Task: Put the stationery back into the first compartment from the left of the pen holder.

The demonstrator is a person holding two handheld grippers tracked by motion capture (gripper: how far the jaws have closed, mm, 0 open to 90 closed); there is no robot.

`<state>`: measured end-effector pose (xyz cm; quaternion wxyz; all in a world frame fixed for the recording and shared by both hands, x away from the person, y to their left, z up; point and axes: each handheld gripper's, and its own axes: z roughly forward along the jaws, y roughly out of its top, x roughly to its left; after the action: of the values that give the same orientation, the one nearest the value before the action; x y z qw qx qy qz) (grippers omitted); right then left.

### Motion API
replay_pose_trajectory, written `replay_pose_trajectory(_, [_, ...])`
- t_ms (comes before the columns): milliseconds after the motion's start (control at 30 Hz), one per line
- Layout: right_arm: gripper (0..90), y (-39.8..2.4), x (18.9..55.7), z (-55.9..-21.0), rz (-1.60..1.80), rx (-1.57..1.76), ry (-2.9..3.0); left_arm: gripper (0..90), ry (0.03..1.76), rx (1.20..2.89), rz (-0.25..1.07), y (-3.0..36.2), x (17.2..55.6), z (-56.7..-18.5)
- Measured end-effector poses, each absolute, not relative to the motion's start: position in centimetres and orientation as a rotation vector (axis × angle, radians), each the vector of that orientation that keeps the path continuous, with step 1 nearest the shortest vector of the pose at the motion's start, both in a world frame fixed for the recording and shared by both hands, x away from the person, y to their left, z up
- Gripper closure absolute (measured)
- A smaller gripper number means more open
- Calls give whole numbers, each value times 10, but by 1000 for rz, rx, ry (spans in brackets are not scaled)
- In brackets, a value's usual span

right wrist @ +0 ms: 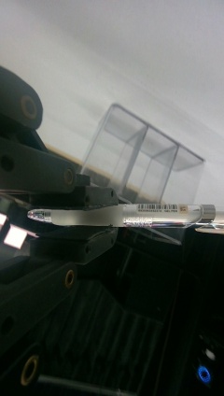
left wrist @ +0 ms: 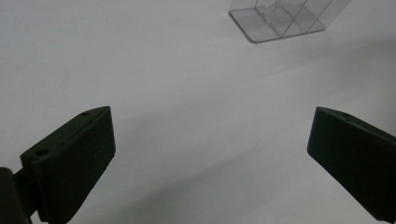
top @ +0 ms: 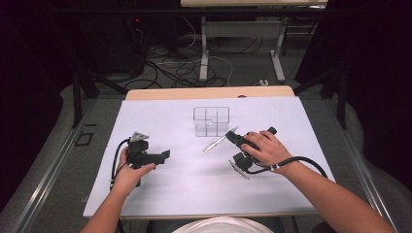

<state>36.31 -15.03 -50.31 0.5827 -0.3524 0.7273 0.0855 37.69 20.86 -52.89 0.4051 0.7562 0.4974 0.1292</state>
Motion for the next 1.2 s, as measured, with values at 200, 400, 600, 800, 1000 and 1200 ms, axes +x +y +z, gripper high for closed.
replay_pose_trajectory(200, [803,-145,358,-500,177,-876,1642,44,1199,1921,308,199,374,-519])
replay_pose_trajectory(400, [802,-144,357,-501,177,-884,1650,84,1146,1933,288,191,374,-503])
replay_pose_trajectory(600, [803,-137,357,-499,182,-911,1645,157,1097,1962,301,183,375,-491])
replay_pose_trajectory(800, [802,-126,358,-500,180,-945,1636,186,1065,1981,294,174,377,-481])
replay_pose_trajectory(1000, [802,-114,358,-499,165,-983,1639,255,1064,1992,313,168,377,-478])
replay_pose_trajectory(1200, [802,-107,358,-502,172,-1010,1636,296,1070,1998,282,165,378,-473])
